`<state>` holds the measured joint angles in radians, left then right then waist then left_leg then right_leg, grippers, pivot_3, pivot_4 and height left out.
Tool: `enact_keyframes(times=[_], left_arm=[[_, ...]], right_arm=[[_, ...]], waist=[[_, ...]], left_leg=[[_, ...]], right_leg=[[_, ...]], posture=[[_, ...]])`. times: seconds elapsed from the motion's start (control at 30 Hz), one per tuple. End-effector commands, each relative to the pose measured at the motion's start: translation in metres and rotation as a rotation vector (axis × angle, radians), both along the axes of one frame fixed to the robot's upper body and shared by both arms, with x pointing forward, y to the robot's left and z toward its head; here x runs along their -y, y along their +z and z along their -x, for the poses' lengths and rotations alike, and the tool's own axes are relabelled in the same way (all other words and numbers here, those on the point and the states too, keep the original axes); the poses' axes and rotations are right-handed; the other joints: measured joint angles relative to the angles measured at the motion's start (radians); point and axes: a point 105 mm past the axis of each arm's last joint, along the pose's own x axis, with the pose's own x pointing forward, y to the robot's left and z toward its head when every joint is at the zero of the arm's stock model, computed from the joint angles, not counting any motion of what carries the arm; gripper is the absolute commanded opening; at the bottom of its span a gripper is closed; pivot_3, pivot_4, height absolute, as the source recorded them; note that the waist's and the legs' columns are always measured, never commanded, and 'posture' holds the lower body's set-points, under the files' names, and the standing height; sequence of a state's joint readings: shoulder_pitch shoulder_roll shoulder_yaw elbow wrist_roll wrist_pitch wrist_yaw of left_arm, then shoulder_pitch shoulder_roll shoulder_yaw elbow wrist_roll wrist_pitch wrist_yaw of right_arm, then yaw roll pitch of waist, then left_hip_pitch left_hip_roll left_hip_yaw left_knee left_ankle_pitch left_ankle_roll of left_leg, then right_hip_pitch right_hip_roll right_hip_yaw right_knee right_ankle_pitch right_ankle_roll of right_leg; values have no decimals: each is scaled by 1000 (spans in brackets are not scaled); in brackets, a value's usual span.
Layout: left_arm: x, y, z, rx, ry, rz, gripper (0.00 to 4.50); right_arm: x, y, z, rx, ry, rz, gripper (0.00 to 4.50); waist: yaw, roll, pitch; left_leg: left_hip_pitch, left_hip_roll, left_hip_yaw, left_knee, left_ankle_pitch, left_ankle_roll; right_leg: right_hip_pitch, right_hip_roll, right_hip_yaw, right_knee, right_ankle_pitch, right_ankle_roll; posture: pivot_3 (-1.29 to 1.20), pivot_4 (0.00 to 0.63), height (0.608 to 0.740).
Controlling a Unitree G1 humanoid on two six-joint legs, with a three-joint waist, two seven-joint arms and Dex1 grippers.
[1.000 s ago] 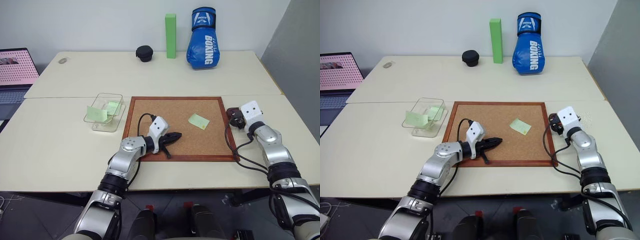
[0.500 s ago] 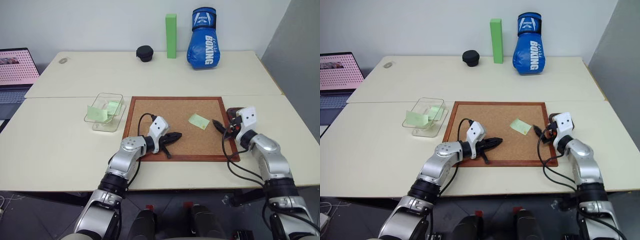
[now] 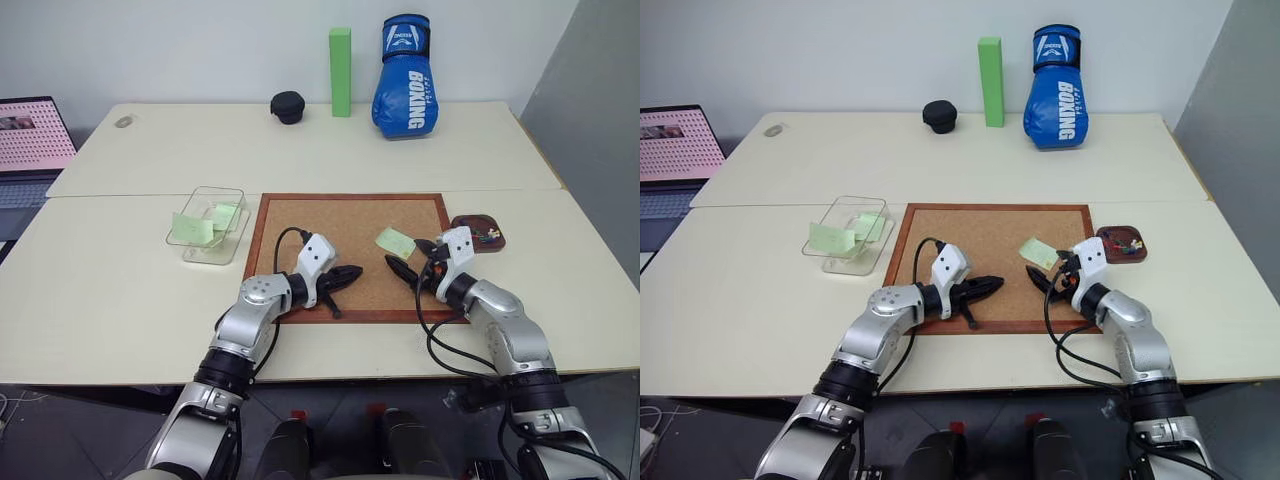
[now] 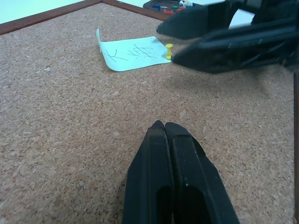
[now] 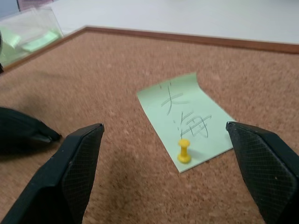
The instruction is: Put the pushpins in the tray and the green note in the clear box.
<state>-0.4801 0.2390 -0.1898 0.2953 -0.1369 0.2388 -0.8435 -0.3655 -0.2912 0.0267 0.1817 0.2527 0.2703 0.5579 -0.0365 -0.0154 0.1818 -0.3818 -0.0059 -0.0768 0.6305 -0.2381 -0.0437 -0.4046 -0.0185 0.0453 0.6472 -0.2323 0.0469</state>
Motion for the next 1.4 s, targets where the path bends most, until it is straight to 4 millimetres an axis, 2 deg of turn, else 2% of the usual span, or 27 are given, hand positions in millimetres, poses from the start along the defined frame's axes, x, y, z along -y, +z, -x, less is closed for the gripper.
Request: enact_keyframes(times=[0.03,0.07,0.17,0.37,0.53,0.8,1.03,1.27,1.4], left_arm=[[0,-16,9,-60,-8,-16,0],[0,-16,9,-60,-7,-16,0],[-2,-17,9,-63,-2,-17,0],[-3,-15,8,-60,6,-16,0],[-4,-16,8,-62,14,-13,0],[-5,-15,7,-65,19,-10,0],[-9,-16,6,-63,28,-18,0],[-7,-16,6,-65,28,-14,0],[-5,-17,7,-67,23,-13,0]], right_arm=[[0,7,-10,39,-20,21,4443],[-1,7,-11,41,-15,21,4443],[-5,7,-11,48,1,23,3907],[-7,5,-10,49,19,25,2718],[-4,3,-9,48,13,32,1546],[-4,-1,-4,48,33,74,28],[5,6,-14,107,-51,127,28],[9,48,-15,230,-79,101,28],[2,62,-11,253,-59,93,28]], waist=[[-2,0,0],[-2,0,0],[-3,0,0],[-5,0,0],[-5,0,0],[-5,0,0],[-6,0,0],[-5,0,0],[-5,0,0]], left_leg=[[0,0,0,0,0,0],[0,0,0,0,0,0],[0,0,0,0,0,0],[0,0,0,0,0,0],[0,0,0,0,0,0],[0,0,0,0,0,0],[0,0,0,0,0,0],[0,0,0,0,0,0],[0,0,0,0,0,0]], right_leg=[[0,0,0,0,0,0],[0,0,0,0,0,0],[0,0,0,0,0,0],[0,0,0,0,0,0],[0,0,0,0,0,0],[0,0,0,0,0,0],[0,0,0,0,0,0],[0,0,0,0,0,0],[0,0,0,0,0,0]], posture=[[0,150,740],[0,150,740],[0,150,740],[0,150,740],[0,150,740],[0,150,740],[0,150,740],[0,150,740],[0,150,740]])
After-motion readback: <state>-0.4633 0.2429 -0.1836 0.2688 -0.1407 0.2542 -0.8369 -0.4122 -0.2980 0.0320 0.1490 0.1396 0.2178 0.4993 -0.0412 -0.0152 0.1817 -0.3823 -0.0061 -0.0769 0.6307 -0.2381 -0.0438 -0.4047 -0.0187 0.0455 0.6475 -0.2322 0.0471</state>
